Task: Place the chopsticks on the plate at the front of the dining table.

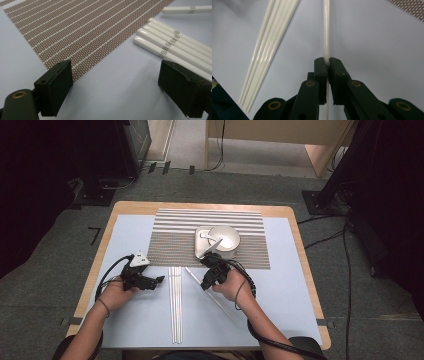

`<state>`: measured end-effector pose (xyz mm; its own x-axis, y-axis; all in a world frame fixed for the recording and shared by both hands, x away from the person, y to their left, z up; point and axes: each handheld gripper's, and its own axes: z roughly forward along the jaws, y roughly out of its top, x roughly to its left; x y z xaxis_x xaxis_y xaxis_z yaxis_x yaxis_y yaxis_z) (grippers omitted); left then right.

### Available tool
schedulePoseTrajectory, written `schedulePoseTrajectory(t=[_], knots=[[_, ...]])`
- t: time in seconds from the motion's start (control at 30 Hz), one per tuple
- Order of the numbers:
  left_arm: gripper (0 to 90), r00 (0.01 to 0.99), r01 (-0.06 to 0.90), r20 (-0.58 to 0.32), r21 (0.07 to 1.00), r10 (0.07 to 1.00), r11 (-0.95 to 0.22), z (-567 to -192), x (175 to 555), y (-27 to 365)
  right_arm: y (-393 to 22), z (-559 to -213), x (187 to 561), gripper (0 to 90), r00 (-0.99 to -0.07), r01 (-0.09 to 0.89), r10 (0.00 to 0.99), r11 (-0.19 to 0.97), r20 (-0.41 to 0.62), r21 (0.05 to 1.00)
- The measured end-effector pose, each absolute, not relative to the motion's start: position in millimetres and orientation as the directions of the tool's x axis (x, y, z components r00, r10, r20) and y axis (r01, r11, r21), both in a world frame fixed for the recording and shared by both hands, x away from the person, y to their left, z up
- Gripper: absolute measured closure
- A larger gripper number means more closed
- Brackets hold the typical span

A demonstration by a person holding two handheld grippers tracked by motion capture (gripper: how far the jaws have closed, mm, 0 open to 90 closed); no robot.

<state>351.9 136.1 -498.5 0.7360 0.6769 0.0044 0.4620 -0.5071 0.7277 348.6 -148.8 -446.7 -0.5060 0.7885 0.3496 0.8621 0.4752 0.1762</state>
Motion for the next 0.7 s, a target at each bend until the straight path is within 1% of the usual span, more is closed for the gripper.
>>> schedulePoseTrajectory(t=[0.43, 0.7], knots=[[11.9, 0.736, 0.462, 0.005, 0.728, 0.677, -0.507, -498, 352, 136, -155, -439, 353, 85.5, -0.500, 0.866, 0.791, 0.457, 0.354, 0.202], [11.9, 0.736, 0.462, 0.004, 0.728, 0.677, -0.507, -498, 352, 136, -161, -435, 365, 85.5, -0.479, 0.878, 0.788, 0.423, 0.386, 0.226]])
